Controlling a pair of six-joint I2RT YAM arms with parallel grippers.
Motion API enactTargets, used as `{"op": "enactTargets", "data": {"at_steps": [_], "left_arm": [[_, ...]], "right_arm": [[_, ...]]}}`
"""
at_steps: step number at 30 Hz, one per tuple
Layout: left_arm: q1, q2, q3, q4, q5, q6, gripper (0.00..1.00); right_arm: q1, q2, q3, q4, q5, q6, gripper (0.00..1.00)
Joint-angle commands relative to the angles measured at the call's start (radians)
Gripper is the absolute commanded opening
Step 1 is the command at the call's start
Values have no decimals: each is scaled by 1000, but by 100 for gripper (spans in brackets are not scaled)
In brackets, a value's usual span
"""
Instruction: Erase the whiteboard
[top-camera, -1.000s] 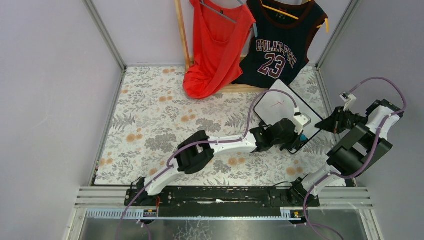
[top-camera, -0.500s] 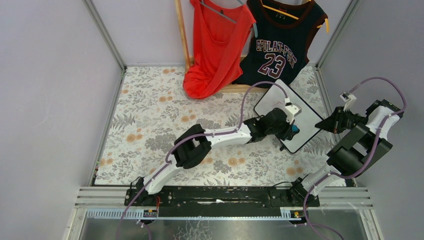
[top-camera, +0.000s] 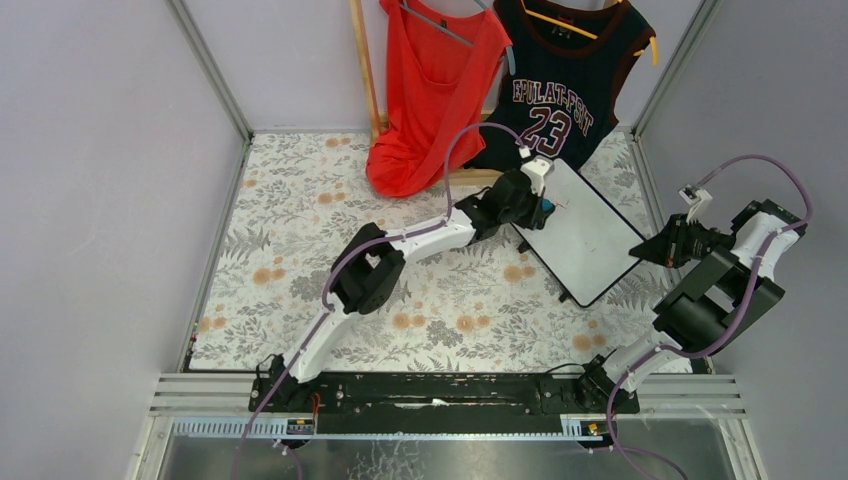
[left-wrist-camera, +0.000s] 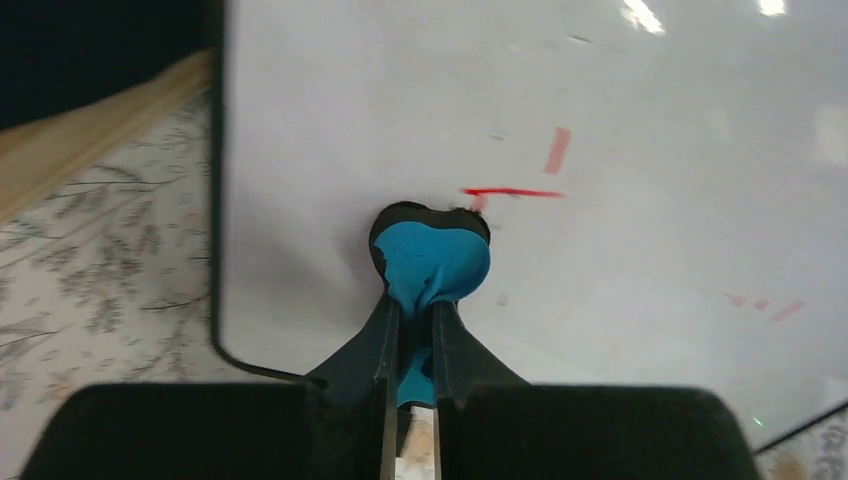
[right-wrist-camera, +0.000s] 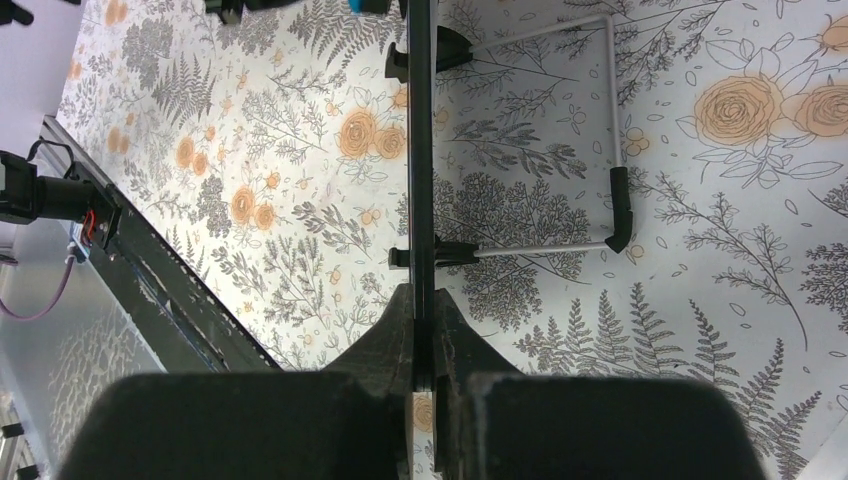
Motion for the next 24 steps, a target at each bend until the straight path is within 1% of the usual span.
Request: {"op": "enactTargets", "data": {"at_steps": [1,4,10,17,21,24], "left_arm": [[9,-28,30,-10,-34,2,0],[-16,-19,43,0,-18,-3,0],[-112,13,100,-17,-25,22,0],[-204,10,97,-12,2,20,0],[-226,0,68,-6,5,28,0],[-223,0,58,-12,-27,51,0]], "right_arm": [[20,-25,-24,-36,138,-62,0],[20,-28,-25,-36,137,-62,0],[22,-28,-28,-35,141,-59,0],[26,-35,-22,-35,135,-53,0],[26,-31,-23,-35,135,-52,0],[27,-32,-28,-35,134,-54,0]]}}
